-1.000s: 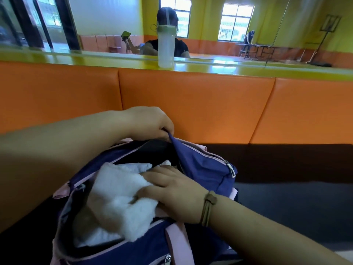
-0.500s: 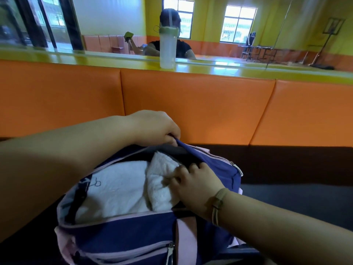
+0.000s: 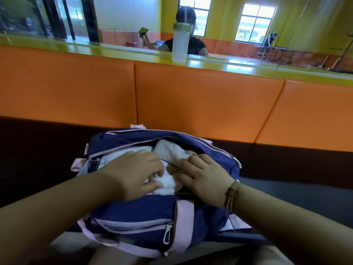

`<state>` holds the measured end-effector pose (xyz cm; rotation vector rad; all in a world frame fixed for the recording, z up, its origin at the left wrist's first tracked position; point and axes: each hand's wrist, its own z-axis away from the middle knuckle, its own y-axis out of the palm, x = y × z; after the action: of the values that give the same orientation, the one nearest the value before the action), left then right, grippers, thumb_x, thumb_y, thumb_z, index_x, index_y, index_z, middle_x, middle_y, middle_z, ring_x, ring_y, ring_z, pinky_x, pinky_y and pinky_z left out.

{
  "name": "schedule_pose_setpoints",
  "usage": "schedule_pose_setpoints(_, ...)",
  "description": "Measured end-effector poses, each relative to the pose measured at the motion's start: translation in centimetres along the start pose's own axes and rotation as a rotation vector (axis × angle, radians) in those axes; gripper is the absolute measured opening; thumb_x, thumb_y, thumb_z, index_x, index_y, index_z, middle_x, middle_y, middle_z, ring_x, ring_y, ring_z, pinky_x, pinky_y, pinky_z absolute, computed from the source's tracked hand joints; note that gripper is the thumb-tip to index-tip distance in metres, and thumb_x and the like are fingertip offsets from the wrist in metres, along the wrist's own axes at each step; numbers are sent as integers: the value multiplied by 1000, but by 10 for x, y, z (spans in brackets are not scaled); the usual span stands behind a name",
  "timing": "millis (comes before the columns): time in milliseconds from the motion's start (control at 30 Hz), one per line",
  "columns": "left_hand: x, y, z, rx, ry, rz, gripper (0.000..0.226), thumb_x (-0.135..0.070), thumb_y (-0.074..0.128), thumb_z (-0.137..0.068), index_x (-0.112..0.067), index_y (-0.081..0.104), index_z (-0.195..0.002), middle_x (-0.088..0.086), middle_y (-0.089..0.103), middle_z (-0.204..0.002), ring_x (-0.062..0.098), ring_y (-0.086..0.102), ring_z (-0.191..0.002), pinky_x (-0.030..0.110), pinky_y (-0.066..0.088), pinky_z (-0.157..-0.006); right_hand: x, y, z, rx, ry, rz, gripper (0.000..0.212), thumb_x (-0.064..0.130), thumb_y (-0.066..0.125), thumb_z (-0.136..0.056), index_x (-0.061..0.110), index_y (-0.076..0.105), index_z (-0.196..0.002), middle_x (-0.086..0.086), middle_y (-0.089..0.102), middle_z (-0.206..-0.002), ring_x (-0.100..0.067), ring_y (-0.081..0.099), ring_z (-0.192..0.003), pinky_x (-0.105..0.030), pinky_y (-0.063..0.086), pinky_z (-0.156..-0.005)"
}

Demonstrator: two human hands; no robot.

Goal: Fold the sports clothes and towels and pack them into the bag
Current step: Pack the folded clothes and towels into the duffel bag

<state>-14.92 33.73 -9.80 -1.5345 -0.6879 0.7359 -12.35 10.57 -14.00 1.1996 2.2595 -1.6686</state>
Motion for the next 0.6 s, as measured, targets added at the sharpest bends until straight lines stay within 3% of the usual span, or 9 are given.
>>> schedule_pose_setpoints(67, -8, 10, 11, 160, -81, -2, 37, -60, 44, -89, -35, 45, -116, -18, 47, -109, 6, 47, -101, 24, 39, -86, 1, 2, -1, 23, 10, 17, 21, 26, 45, -87, 21, 62, -98, 0, 68, -103, -21, 52, -86, -32, 46, -70)
schedule_pose_setpoints(133, -13, 16, 17, 197, -144, 43, 42, -56, 53, -87, -33, 40, -120, -16, 49, -112, 7, 49, -98, 23, 41, -83, 5, 1, -4, 60, 50, 26, 27, 26, 42, -84, 22, 65, -97, 1, 70, -96, -20, 52, -84, -32, 44, -68)
schedule_pose_setpoints(267, -19, 20, 20, 205, -254, 193, 35, -44, 67, -83, -29, 43, -103, -12, 56, -89, 5, 50, -74, 20, 40, -65, 12, -4, -12, 141, 186, -66, 37, 26, 36, -74, 19, 70, -85, -4, 69, -76, -27, 64, -67, -32, 53, -61)
schedule_pose_setpoints(367, -25, 21, 22, 196, -219, 213, 19, -39, 69, -82, -32, 52, -82, -14, 55, -75, 3, 50, -70, 21, 44, -69, 17, -11, -19, 196, 250, -45, 15, 30, 67, -62, 20, 68, -73, -1, 65, -63, -26, 62, -59, -31, 51, -54)
schedule_pose_setpoints(467, -28, 15, 26, 131, -101, 279, 9, -31, 69, -84, -22, 70, -86, -14, 51, -77, 3, 49, -74, 15, 40, -71, 23, -16, -22, 220, 236, -114, 29, 29, 85, -46, 23, 70, -70, 3, 65, -60, -24, 63, -61, -33, 51, -56)
schedule_pose_setpoints(533, -27, 5, 29, 61, -21, 369, 7, -25, 71, -83, -21, 74, -86, -11, 55, -81, 1, 51, -81, 9, 36, -70, 29, -26, -25, 214, 141, -210, 23, 24, 82, -55, 21, 70, -75, 2, 66, -65, -26, 63, -63, -32, 50, -57)
schedule_pose_setpoints(600, -24, -3, 32, 15, 43, 406, 3, -24, 72, -82, -22, 74, -84, -10, 57, -82, 1, 53, -83, 9, 36, -71, 31, -35, -30, 370, 119, -309, 18, 16, 65, -79, 19, 66, -96, -5, 67, -84, -29, 63, -77, -31, 43, -58)
